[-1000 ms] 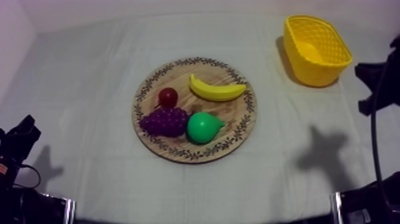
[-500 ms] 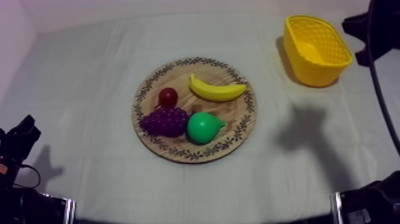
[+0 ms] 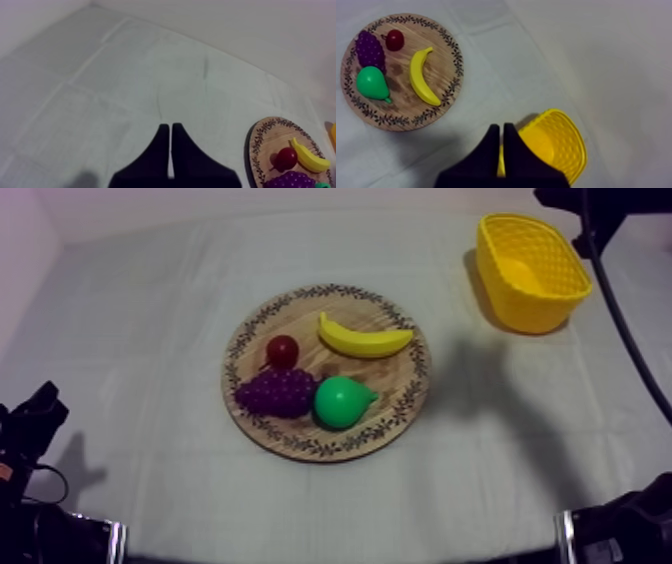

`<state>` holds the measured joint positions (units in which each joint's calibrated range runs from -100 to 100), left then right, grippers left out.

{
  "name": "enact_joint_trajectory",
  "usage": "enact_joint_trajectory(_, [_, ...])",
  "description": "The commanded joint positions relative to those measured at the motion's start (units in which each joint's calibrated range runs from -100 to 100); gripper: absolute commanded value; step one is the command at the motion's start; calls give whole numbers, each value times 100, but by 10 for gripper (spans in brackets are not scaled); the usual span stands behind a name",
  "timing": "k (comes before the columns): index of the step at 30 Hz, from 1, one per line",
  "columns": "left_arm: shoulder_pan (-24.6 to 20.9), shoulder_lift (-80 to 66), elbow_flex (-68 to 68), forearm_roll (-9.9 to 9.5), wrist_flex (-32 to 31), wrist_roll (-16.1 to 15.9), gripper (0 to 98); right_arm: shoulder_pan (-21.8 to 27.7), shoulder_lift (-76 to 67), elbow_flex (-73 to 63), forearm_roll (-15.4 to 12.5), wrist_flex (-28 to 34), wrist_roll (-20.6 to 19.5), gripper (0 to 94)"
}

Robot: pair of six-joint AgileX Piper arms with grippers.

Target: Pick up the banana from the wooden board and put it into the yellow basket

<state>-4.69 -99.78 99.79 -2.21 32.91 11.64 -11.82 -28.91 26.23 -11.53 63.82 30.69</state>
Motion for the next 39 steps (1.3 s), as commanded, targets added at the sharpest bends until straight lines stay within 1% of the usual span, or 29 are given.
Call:
enact_joint_trajectory(1, [2, -5, -1, 3, 0, 1, 1, -29, 203, -293, -31, 272, 80, 6])
enact_joint_trajectory(4, [2, -5, -1, 3, 0, 1, 1, -98, 471, -629, -34, 553, 93, 6])
enact_joint_trajectory(8, [2, -5, -1, 3, 0, 1, 1, -231, 792, -1015, 21, 839, -2, 6])
enact_joint_trajectory(14, [2, -5, -1, 3, 0, 1, 1, -513, 1256, -1441, 197, 1261, -287, 6])
enact_joint_trajectory(19, [2, -5, -1, 3, 0, 1, 1, -761, 1606, -1632, 325, 1455, -501, 6])
enact_joint_trajectory(23, [2, -5, -1, 3, 0, 1, 1, -931, 1834, -1685, 377, 1450, -610, 6])
enact_joint_trajectory(30, [2, -5, -1, 3, 0, 1, 1, -1205, 2154, -1631, 507, 1215, -843, 6])
enact_joint_trajectory(39, [2, -5, -1, 3, 0, 1, 1, -1331, 2474, -1788, 765, 1090, -1169, 9])
